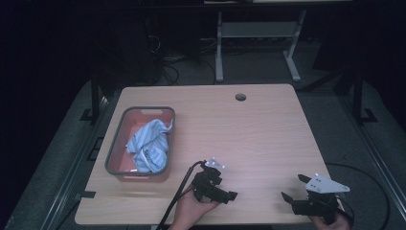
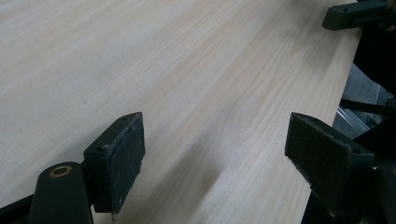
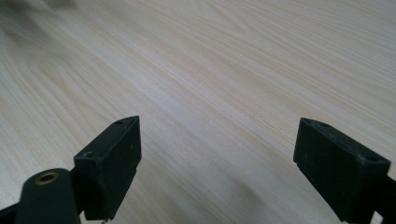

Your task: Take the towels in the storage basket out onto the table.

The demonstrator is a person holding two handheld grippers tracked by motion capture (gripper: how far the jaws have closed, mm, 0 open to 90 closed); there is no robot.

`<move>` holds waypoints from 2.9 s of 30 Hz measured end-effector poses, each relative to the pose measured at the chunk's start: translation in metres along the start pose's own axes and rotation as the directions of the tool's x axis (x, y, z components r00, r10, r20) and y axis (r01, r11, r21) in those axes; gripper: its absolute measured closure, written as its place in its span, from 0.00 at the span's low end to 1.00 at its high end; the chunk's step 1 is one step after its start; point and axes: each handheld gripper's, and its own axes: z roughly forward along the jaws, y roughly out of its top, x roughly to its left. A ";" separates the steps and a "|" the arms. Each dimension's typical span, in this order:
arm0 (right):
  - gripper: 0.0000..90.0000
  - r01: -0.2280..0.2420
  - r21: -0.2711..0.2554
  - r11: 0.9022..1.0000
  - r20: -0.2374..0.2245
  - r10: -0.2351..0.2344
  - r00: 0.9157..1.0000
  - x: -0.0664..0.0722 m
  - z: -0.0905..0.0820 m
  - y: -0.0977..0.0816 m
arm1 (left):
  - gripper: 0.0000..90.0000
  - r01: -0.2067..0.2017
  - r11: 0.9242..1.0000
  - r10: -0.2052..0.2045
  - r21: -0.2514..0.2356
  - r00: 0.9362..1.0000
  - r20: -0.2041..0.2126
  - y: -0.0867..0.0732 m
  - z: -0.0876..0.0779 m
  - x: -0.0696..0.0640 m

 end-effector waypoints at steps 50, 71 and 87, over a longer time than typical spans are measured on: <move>0.16 -0.006 -0.007 1.000 0.009 0.006 1.000 -0.003 -0.002 0.001 | 0.23 0.049 0.999 -0.048 -0.002 0.969 -0.241 0.090 -0.102 0.065; 0.16 -0.001 -0.007 1.000 0.008 0.001 1.000 -0.003 -0.002 0.001 | 0.25 0.143 0.986 -0.163 -0.083 0.926 -0.342 0.079 -0.156 0.098; 0.16 -0.004 -0.002 1.000 0.006 0.004 1.000 -0.002 -0.001 0.000 | 0.24 0.222 0.964 -0.263 -0.146 0.872 -0.412 0.055 -0.189 0.126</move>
